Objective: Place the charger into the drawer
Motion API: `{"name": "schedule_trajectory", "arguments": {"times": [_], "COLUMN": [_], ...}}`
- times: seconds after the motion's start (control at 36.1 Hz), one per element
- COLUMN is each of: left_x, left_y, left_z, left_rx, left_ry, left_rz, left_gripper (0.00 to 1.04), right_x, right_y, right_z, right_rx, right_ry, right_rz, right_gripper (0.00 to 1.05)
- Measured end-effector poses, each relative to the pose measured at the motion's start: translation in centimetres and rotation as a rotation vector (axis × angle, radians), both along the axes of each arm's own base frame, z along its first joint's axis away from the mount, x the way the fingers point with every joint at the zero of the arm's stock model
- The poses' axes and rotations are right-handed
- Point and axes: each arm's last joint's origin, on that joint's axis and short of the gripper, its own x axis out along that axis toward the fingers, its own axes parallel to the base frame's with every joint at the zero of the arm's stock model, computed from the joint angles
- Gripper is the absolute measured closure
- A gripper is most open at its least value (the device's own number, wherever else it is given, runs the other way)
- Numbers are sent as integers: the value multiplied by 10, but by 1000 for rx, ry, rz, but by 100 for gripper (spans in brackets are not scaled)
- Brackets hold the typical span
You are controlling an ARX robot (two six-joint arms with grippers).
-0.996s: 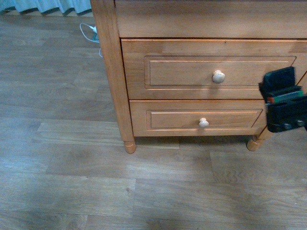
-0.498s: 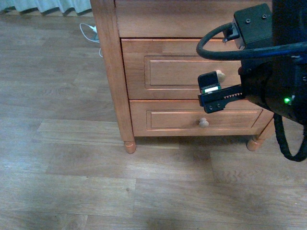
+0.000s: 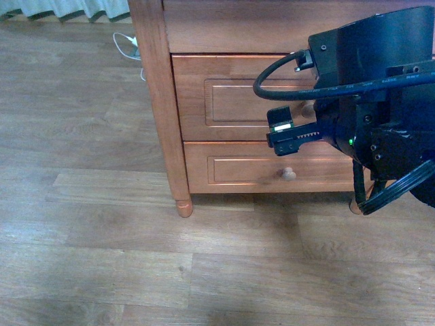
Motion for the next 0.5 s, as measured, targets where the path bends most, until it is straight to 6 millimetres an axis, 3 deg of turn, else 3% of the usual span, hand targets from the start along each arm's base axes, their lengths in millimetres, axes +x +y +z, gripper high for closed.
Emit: {"name": "schedule_trajectory", "arguments": {"times": [0.5], "left_x": [0], "left_y": [0], "left_z": [0], "left_rx": [0], "left_ry": [0], "left_rz": [0], "left_gripper": [6], "right_x": [2], "right_y": [11], "right_z": [1], "right_rx": [41], "right_ry": [-20], "right_rz": [-14], "right_gripper": [9]}}
